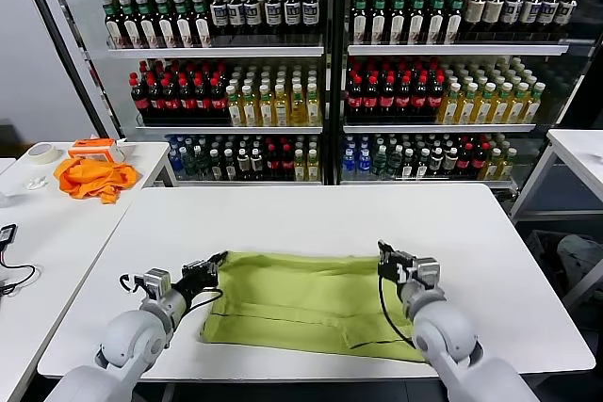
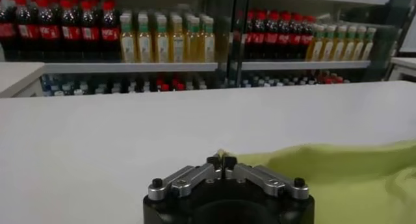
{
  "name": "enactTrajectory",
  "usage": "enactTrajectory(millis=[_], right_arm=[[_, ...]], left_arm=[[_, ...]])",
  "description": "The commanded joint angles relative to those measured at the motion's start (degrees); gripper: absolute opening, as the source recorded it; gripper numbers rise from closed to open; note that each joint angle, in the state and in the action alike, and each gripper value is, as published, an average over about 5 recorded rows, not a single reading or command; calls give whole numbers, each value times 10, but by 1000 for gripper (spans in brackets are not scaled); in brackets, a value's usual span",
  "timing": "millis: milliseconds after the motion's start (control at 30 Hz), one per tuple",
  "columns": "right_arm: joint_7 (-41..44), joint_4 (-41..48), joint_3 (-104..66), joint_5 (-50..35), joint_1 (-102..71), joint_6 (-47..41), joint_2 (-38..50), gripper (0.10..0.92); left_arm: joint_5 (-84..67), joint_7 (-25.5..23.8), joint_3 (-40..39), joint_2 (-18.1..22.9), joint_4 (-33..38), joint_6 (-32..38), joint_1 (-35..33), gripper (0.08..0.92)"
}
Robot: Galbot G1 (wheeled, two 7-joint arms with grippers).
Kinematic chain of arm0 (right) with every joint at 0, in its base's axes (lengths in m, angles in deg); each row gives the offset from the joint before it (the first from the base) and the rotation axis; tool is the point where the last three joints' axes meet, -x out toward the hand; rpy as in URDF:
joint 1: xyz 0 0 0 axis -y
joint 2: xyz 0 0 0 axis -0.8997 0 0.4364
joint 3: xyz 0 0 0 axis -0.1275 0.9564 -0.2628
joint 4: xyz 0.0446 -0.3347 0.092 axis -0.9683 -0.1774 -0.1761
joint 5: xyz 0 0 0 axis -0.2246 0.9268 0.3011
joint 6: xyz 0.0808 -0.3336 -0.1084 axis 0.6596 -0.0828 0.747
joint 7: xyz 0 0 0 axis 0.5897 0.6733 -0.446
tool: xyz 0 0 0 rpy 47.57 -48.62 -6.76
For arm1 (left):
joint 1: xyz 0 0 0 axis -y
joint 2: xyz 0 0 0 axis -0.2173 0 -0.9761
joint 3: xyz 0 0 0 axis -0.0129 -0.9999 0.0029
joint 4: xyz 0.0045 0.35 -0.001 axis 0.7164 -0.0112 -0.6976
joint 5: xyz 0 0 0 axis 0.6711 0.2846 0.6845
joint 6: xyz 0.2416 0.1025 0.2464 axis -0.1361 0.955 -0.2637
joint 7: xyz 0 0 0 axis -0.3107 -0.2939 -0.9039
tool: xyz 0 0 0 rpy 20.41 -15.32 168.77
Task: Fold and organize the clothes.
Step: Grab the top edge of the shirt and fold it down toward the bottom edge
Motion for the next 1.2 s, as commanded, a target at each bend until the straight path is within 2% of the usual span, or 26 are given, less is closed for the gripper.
enactTrajectory(millis=[33, 833, 1033, 1200], right_arm=[[-4, -69, -14, 37, -78, -5, 9, 106], [1, -73, -19, 46, -110, -18, 11, 106], [10, -64, -20, 71, -119, -17, 10, 106], [8, -61, -26, 67, -118, -17, 11, 106]], left_arm=[[0, -2, 17, -12, 52, 8, -56, 84], [14, -3, 34, -18, 80, 2, -111, 84], [44, 1, 36, -7, 66, -6, -112, 84], [4, 3, 50, -3, 73, -10, -113, 84]])
